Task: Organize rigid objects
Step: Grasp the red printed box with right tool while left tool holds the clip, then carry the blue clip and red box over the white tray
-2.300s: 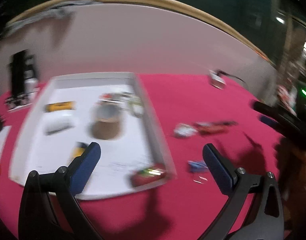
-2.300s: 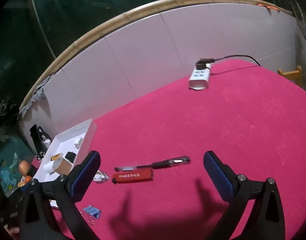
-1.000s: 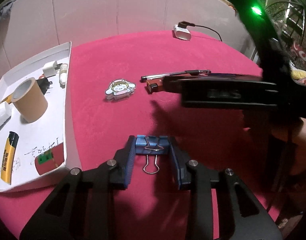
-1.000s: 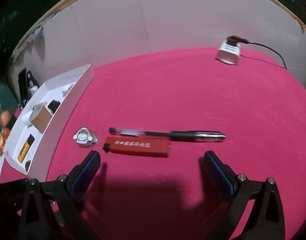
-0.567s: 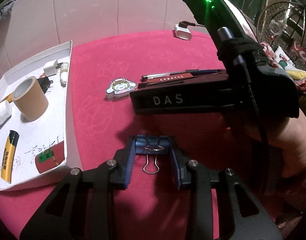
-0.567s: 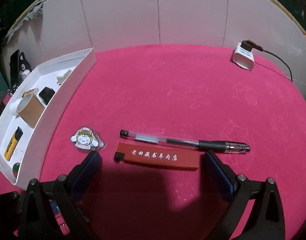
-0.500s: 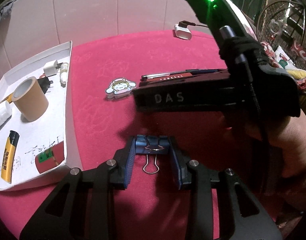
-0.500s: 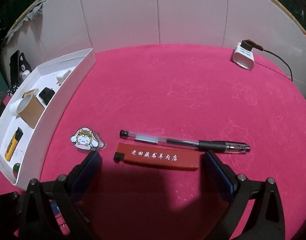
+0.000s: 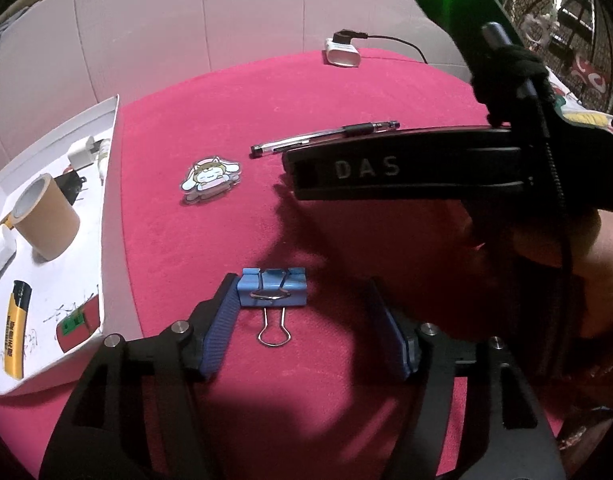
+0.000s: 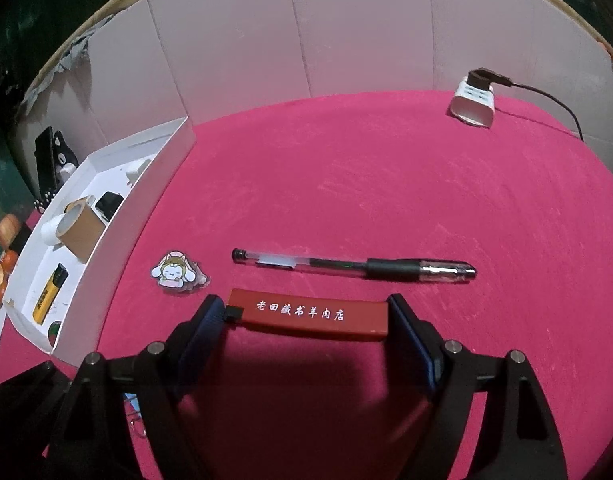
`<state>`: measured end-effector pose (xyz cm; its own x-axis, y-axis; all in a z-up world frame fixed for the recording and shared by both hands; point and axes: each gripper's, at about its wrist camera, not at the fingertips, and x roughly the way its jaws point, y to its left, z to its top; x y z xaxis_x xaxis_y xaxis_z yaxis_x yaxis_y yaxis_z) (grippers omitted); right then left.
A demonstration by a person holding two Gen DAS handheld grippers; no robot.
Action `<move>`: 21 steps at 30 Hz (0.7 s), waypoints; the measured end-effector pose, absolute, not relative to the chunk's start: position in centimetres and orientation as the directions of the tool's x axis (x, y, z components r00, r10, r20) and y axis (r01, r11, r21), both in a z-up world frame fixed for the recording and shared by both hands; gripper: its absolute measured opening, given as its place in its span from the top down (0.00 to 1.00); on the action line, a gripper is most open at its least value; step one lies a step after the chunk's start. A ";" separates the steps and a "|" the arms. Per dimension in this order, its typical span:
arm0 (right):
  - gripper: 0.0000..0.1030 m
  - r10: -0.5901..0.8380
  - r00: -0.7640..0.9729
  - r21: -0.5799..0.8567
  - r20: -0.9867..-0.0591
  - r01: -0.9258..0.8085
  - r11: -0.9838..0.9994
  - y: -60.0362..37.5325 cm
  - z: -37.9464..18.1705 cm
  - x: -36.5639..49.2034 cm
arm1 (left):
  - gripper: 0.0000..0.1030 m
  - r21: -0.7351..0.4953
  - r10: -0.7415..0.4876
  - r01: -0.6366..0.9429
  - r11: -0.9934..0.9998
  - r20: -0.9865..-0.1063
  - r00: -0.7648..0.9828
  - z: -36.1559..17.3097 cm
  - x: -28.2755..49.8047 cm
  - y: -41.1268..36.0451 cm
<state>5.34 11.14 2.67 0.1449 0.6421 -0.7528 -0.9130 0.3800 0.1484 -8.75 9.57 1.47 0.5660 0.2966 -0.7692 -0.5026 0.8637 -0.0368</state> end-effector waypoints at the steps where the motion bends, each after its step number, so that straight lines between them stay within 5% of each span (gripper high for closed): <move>1: 0.20 0.644 0.144 0.151 -0.752 -0.912 0.381 11.0 2.7 5.3 | 0.41 -0.032 0.301 -0.504 0.863 -0.769 0.564 1.5 -8.8 9.7; 4: 0.20 0.649 0.143 0.159 -0.747 -0.910 0.383 10.6 2.7 5.3 | 0.70 -0.040 0.310 -0.518 0.854 -0.761 0.570 1.7 -9.2 9.8; 14: 0.20 0.704 0.167 0.186 -0.690 -0.899 0.396 7.3 4.8 5.9 | 0.70 -0.023 0.336 -0.507 0.861 -0.722 0.604 2.9 -9.6 8.5; 21: 0.20 0.774 0.209 0.168 -0.597 -0.911 0.376 5.4 8.7 5.0 | 0.70 0.019 0.455 -0.554 0.832 -0.595 0.663 8.3 -12.2 8.9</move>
<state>4.98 5.43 8.69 0.2091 0.7743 -0.5973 -0.9114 0.3757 0.1680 -12.17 8.94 8.32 0.6627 0.4549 -0.5949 -0.5541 0.8322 0.0191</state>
